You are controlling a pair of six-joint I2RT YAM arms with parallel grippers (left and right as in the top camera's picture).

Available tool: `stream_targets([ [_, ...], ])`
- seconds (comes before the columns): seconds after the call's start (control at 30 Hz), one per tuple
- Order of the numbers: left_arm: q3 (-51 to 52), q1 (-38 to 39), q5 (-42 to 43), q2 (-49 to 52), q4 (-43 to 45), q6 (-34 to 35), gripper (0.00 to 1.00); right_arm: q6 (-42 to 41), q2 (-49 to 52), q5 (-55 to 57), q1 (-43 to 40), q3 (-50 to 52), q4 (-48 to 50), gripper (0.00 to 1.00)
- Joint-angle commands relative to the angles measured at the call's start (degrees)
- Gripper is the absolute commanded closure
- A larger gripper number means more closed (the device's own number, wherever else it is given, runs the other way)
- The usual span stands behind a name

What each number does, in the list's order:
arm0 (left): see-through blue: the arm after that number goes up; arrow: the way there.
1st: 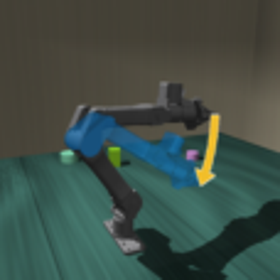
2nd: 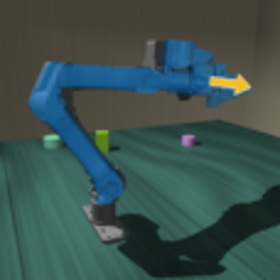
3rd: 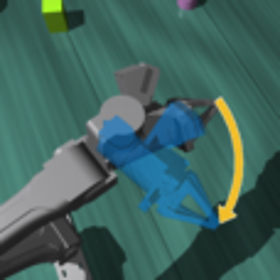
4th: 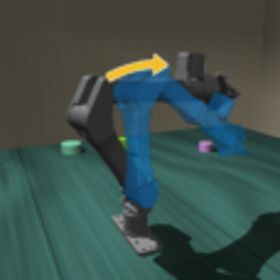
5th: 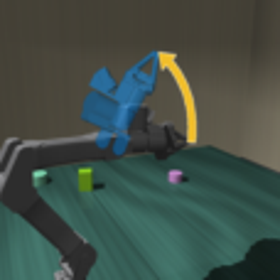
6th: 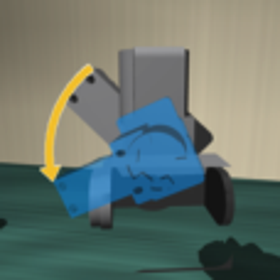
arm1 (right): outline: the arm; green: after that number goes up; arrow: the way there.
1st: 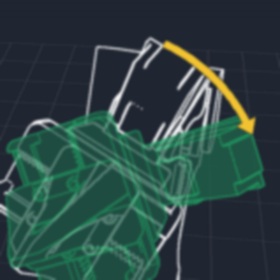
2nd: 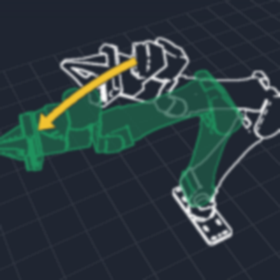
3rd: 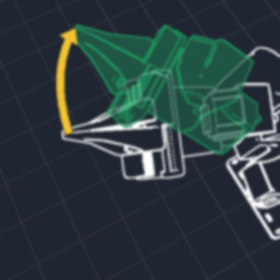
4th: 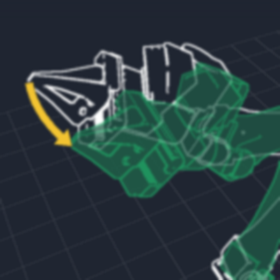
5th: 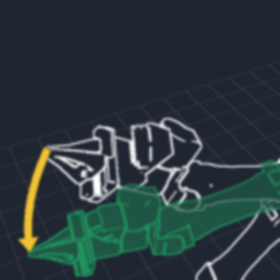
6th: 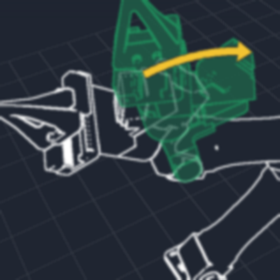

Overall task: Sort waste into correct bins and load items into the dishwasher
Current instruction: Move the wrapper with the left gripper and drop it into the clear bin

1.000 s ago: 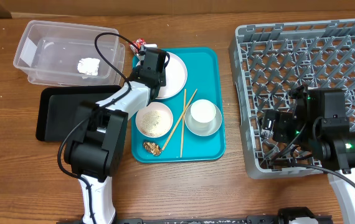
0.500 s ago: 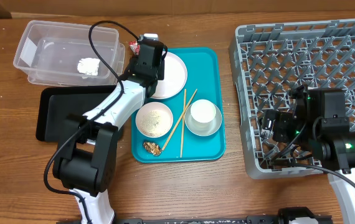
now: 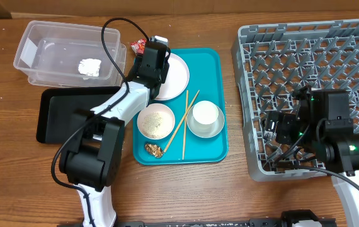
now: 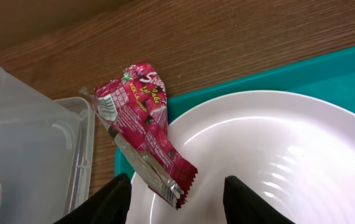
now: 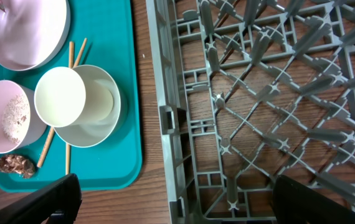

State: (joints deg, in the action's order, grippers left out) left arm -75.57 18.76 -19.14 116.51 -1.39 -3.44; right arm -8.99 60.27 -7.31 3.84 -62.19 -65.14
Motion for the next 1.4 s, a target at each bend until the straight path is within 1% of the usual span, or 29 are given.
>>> stream_targets([
  [0.0,-0.9,0.02,-0.98,1.38,0.87,-1.22,0.5,-0.26,-0.9,-0.52,0.22,-1.05,0.33,0.0],
  [0.23,-0.9,0.0,-1.14,3.82,2.43,-1.27,0.5,-0.26,-0.87,-0.52,0.22,-1.05,0.33,0.0],
  [0.4,-0.9,-0.09,-5.11,5.07,3.98,-1.25,0.49,-0.26,-0.9,-0.5,0.22,-1.05,0.31,0.0],
  [0.5,-0.9,-0.2,-6.73,5.11,5.29,-1.27,0.5,-0.26,-0.9,-0.5,0.22,-1.05,0.31,0.0],
  [0.57,-0.9,-0.22,-8.13,5.11,6.08,-1.27,0.53,-0.26,-0.9,-0.5,0.22,-1.05,0.31,0.0],
  [0.87,-0.9,-0.22,-8.24,5.11,6.14,-1.25,0.55,-0.26,-0.9,-0.5,0.22,-1.05,0.31,0.0],
  [0.93,-0.9,-0.22,-8.22,5.11,6.14,-1.25,0.62,-0.26,-0.9,-0.5,0.22,-1.05,0.31,0.0],
  [1.07,-0.9,-0.22,-8.22,5.11,5.79,-1.25,0.82,-0.26,-0.9,-0.52,0.22,-1.05,0.28,0.0],
  [1.13,-0.9,-0.22,-8.24,5.11,5.7,-1.25,0.96,-0.26,-0.9,-0.52,0.22,-1.05,0.28,0.0],
  [1.27,-0.9,-0.02,-8.41,5.09,5.75,-1.29,0.96,-0.26,-0.9,-0.5,0.22,-1.05,0.26,0.0],
  [1.37,-0.9,0.5,-10.84,4.31,5.73,-1.33,0.96,-0.26,-0.9,-0.5,0.22,-1.05,0.26,0.0],
])
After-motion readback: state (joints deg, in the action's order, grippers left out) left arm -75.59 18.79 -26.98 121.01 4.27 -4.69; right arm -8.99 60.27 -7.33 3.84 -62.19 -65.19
